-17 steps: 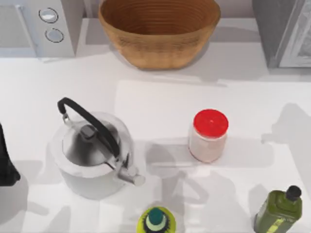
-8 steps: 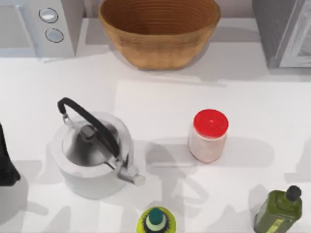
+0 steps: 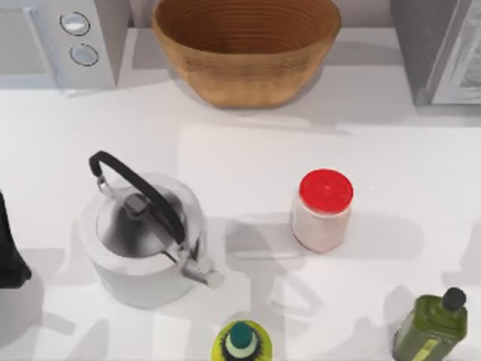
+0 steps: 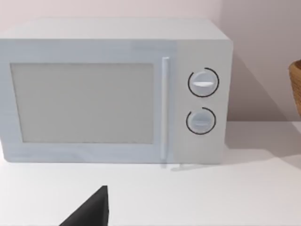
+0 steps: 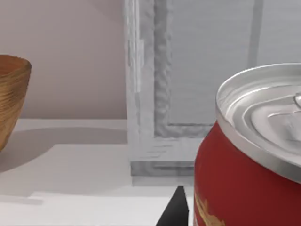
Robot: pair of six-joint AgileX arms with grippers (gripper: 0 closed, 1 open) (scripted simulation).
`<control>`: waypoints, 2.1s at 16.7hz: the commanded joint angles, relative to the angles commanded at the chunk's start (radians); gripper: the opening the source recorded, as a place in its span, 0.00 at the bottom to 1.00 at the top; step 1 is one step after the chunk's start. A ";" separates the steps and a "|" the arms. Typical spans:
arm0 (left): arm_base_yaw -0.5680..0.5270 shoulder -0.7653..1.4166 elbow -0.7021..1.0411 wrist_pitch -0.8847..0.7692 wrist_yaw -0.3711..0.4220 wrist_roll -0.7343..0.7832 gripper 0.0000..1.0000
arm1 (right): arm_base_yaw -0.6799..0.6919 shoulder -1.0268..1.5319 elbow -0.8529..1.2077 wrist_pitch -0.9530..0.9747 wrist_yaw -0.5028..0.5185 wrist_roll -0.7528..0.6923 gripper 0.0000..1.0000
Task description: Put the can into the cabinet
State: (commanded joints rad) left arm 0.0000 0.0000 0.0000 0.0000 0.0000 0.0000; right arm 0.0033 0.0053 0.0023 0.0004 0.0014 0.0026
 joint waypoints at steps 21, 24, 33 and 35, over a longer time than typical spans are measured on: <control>0.000 0.000 0.000 0.000 0.000 0.000 1.00 | 0.167 1.212 1.605 -0.386 0.178 0.015 0.00; 0.000 0.000 0.000 0.000 0.000 0.000 1.00 | 0.180 1.305 1.720 -0.416 0.191 0.016 0.00; 0.000 0.000 0.000 0.000 0.000 0.000 1.00 | 0.175 1.356 1.775 -0.432 0.190 0.018 0.00; 0.000 0.000 0.000 0.000 0.000 0.000 1.00 | 0.169 1.425 1.852 -0.456 0.185 0.018 0.00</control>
State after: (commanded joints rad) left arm 0.0000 0.0000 0.0000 0.0000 0.0000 0.0000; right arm 0.1720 1.4303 1.8545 -0.4551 0.1866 0.0204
